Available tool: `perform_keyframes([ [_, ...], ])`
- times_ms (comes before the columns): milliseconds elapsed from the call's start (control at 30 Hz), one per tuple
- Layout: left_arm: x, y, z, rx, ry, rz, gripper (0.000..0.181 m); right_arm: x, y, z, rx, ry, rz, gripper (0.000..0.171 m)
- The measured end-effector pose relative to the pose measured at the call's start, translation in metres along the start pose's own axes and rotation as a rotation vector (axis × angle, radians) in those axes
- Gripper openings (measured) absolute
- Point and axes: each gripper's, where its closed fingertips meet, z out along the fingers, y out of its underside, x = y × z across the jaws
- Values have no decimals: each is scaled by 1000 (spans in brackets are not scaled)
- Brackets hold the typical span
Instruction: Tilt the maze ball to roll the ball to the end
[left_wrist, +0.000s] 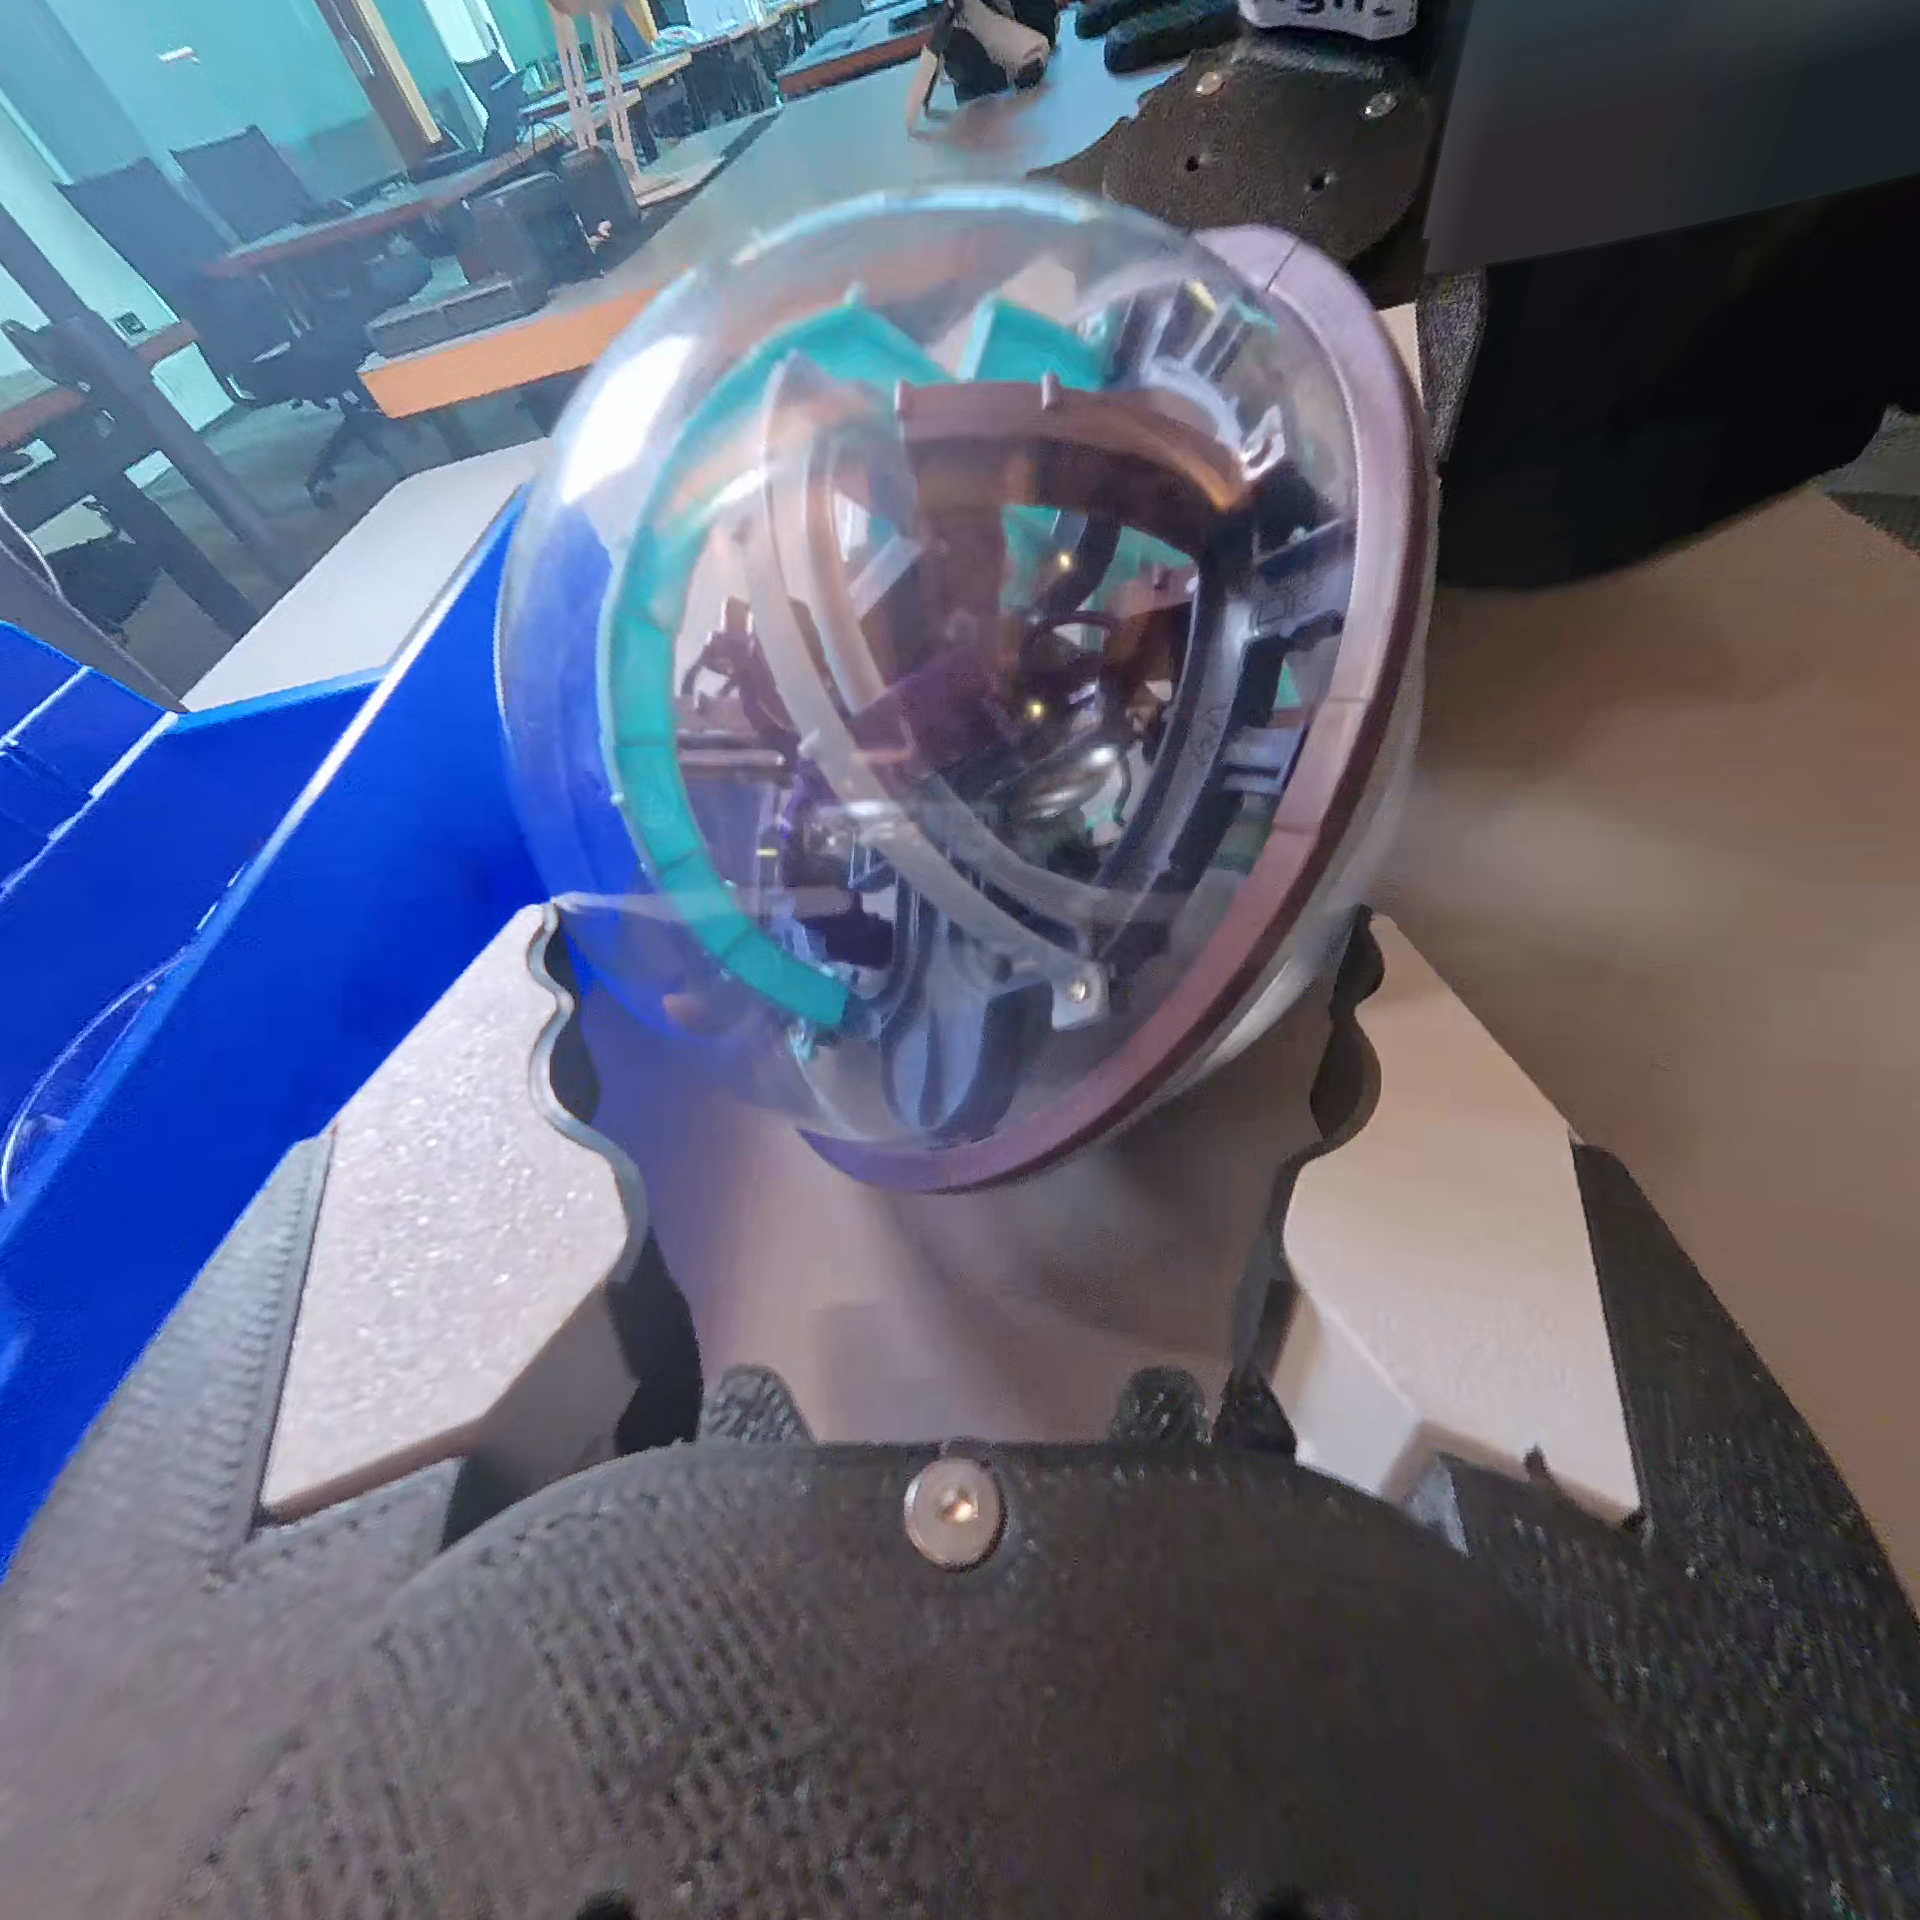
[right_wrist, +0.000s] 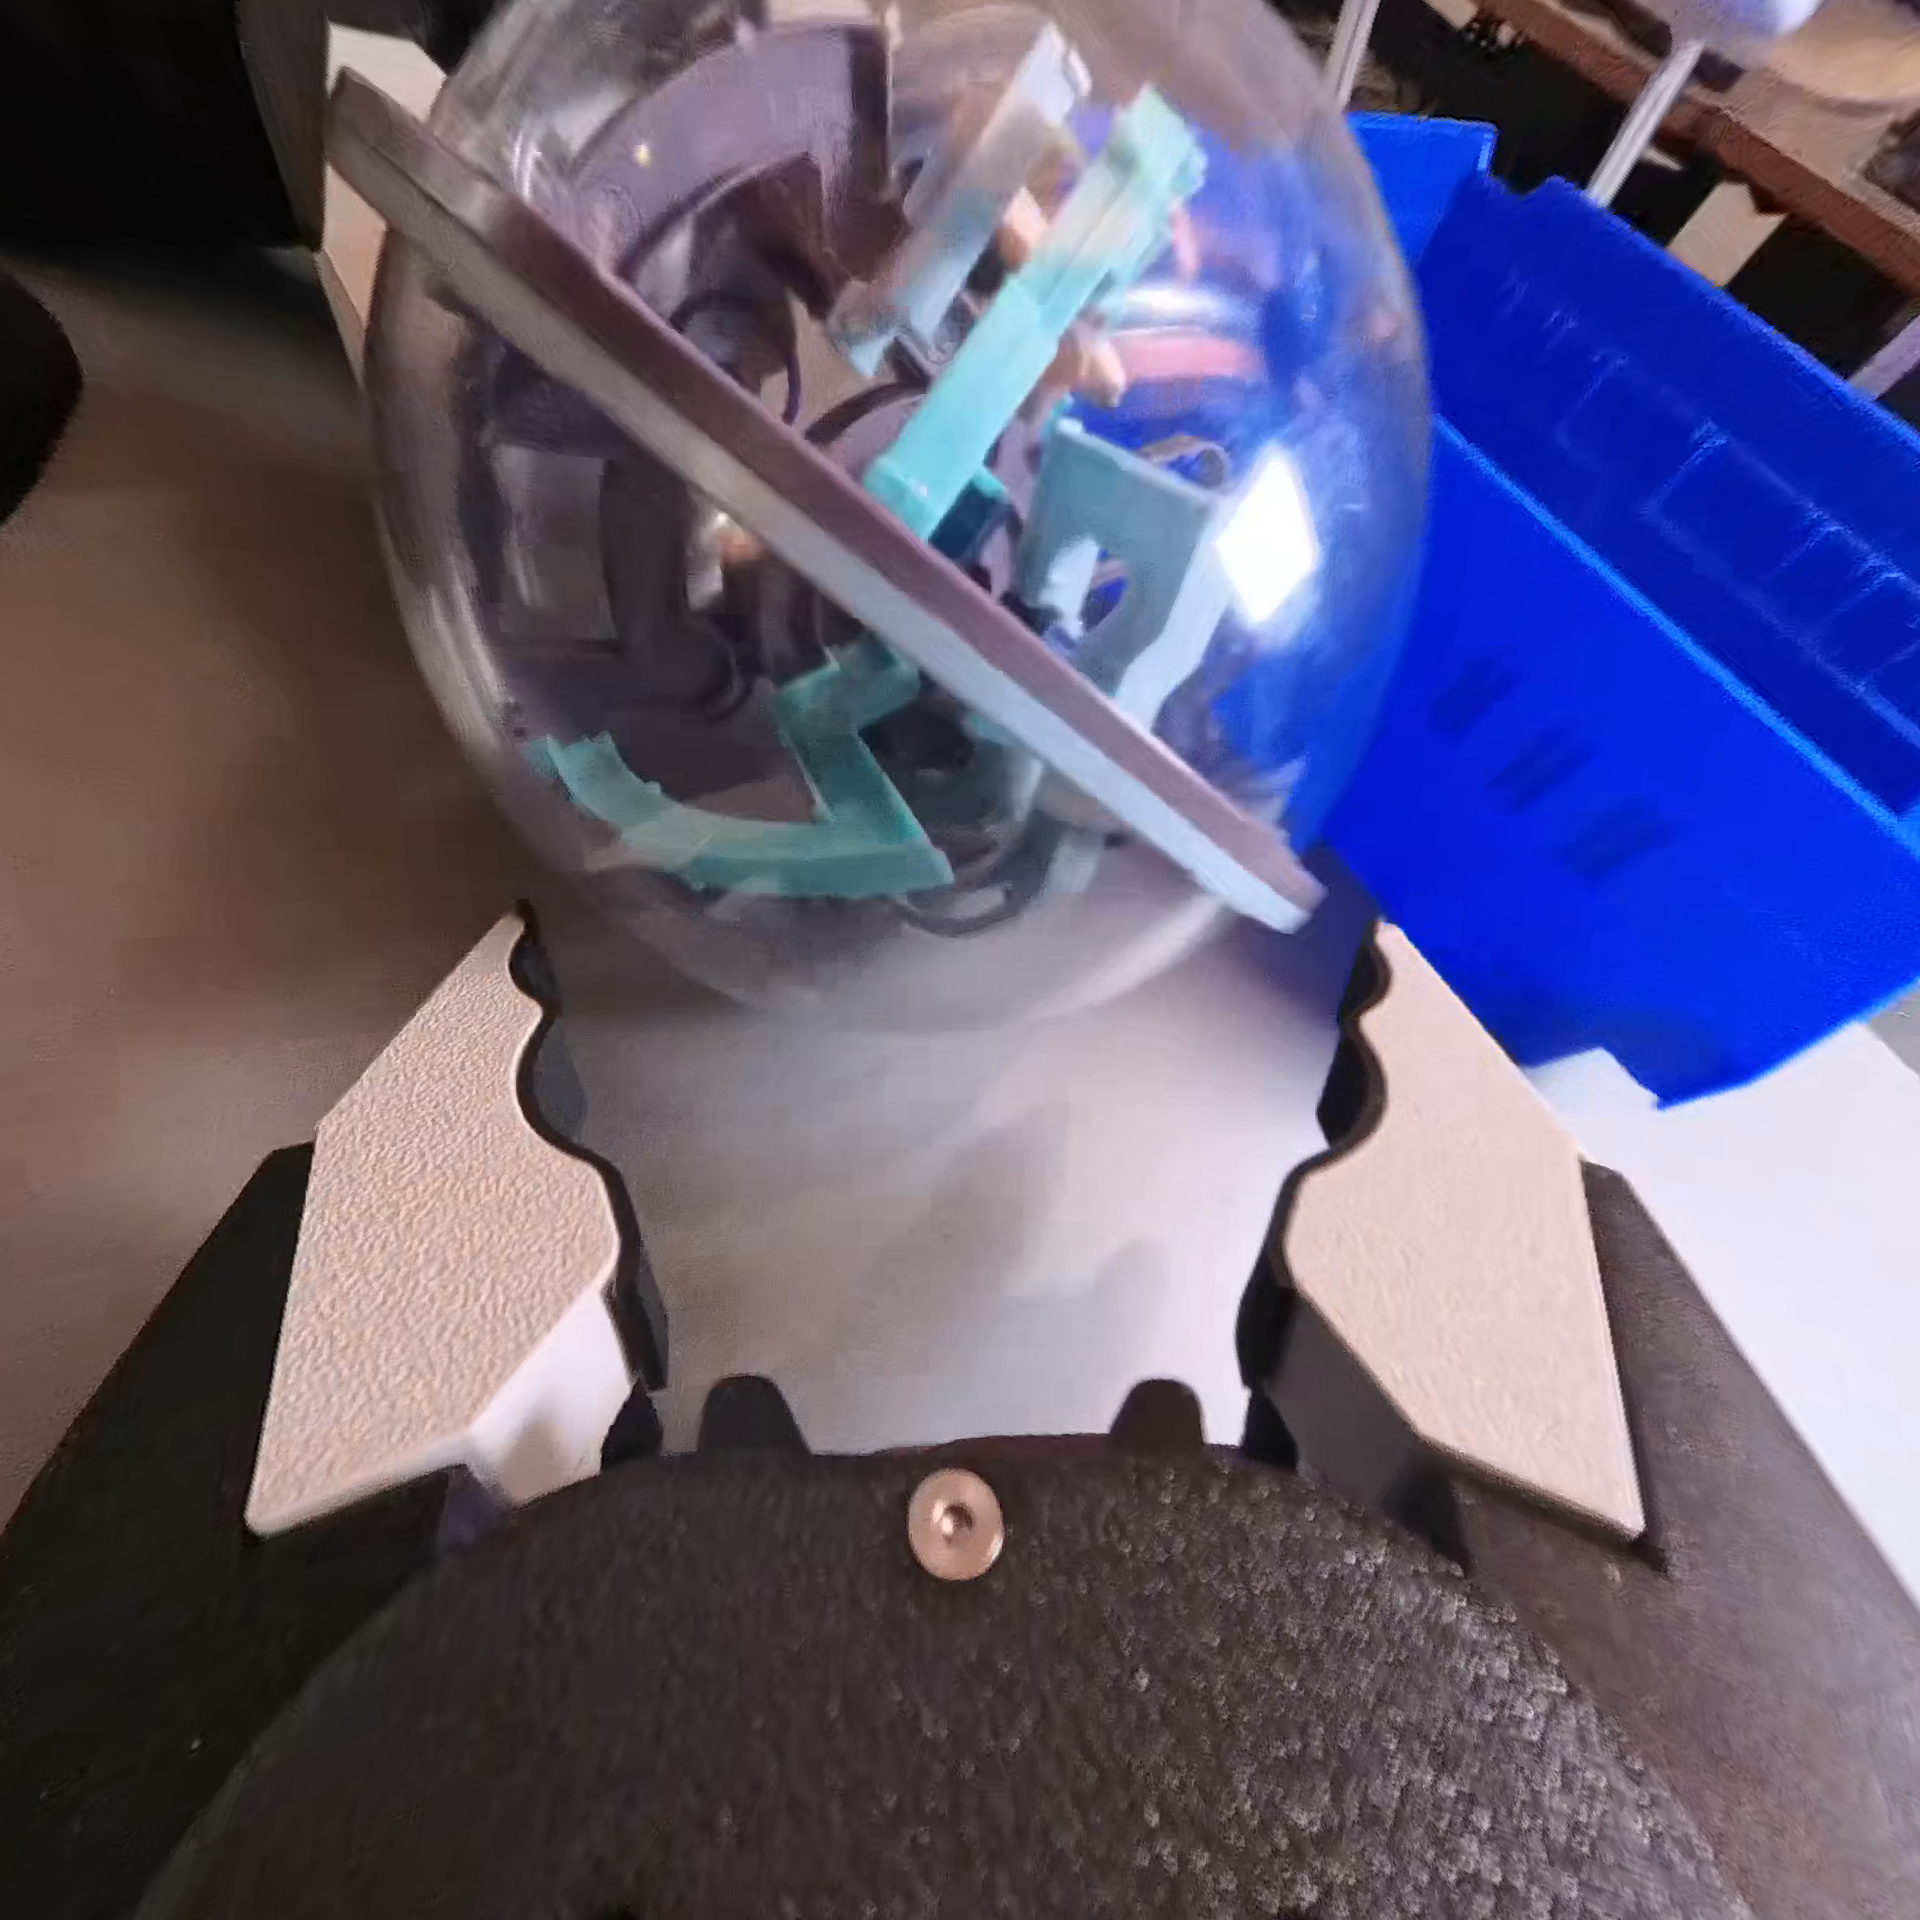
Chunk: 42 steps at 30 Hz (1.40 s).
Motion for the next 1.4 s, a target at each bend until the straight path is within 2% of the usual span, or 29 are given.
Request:
perform_keyframes([
  [267,12,-20,-2,49,2,81,143,-17,7,20,-3,-51,-5,145],
  [400,15,-42,-2,111,-18,91,141,-14,20,28,-102,-9,-51,146],
  [533,11,-54,-1,159,-34,45,135,-2,24,10,-152,34,-65,154],
  [600,8,-56,3,147,-53,56,134,5,16,-7,-130,78,-106,155],
  [767,3,-66,19,131,-56,34,132,2,-45,-35,121,154,-205,148],
  [867,0,-71,29,102,-56,20,131,8,-40,-26,110,193,-227,143],
  [1033,-7,-84,9,193,0,5,136,21,-20,-22,120,113,-51,141],
  [1133,-32,-49,9,133,-30,-51,140,26,-17,-23,168,64,52,140],
  [1233,-26,-23,27,75,30,-117,147,24,-15,-18,188,4,153,140],
  [1300,-16,-27,31,76,76,-107,139,22,-15,-15,203,-26,210,141],
  [1400,-15,-40,27,107,78,-119,141,16,-16,-10,213,-87,320,143],
])
